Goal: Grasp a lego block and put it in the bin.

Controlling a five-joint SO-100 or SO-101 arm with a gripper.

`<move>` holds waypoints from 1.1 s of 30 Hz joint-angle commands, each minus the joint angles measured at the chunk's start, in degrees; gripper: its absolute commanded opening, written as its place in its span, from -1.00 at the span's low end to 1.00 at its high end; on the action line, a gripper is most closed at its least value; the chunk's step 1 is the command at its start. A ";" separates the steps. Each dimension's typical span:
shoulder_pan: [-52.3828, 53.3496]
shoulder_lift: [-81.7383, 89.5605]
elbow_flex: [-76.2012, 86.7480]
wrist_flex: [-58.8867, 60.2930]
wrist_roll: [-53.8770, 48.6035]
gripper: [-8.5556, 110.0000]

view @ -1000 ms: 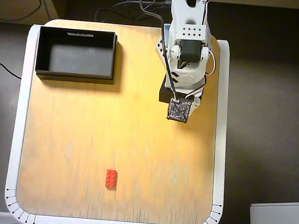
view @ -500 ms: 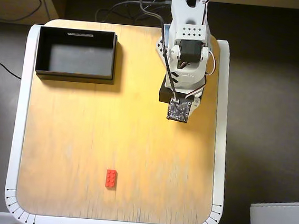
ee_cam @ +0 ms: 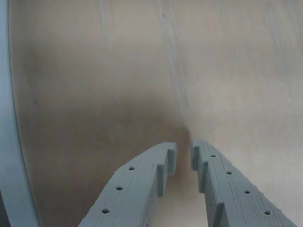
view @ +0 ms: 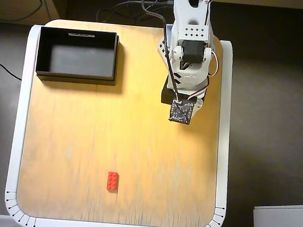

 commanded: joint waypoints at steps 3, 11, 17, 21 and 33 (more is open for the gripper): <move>-0.79 5.27 9.40 0.18 -0.26 -0.84; -0.79 5.27 9.40 0.18 -0.26 -0.84; -0.79 5.27 9.40 0.18 -0.26 -0.84; -1.05 5.27 9.40 0.26 3.25 -0.84; -0.35 5.01 9.40 0.26 -2.55 -0.85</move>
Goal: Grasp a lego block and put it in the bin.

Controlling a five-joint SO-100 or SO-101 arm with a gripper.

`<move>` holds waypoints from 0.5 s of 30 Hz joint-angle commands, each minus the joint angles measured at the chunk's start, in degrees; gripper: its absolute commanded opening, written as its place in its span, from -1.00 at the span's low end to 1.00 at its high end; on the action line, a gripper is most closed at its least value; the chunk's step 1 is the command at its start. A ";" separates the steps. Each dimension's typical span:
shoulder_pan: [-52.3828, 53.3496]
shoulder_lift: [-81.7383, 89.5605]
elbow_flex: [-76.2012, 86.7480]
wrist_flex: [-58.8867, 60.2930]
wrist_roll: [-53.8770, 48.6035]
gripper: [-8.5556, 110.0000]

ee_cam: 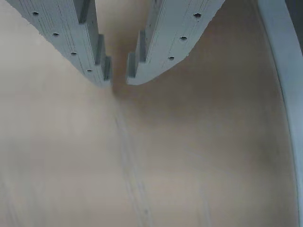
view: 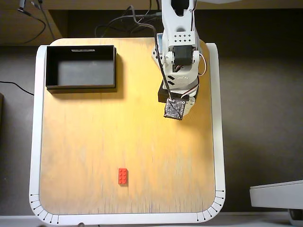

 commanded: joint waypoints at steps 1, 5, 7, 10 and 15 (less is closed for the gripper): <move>0.35 4.48 9.40 0.18 6.50 -0.85; 4.39 1.76 8.35 -5.62 28.56 -0.85; 5.01 -0.09 7.12 -12.30 23.91 -0.85; 5.01 -2.55 4.39 -19.51 27.42 -0.86; 5.19 -8.70 -2.64 -29.71 26.89 -0.86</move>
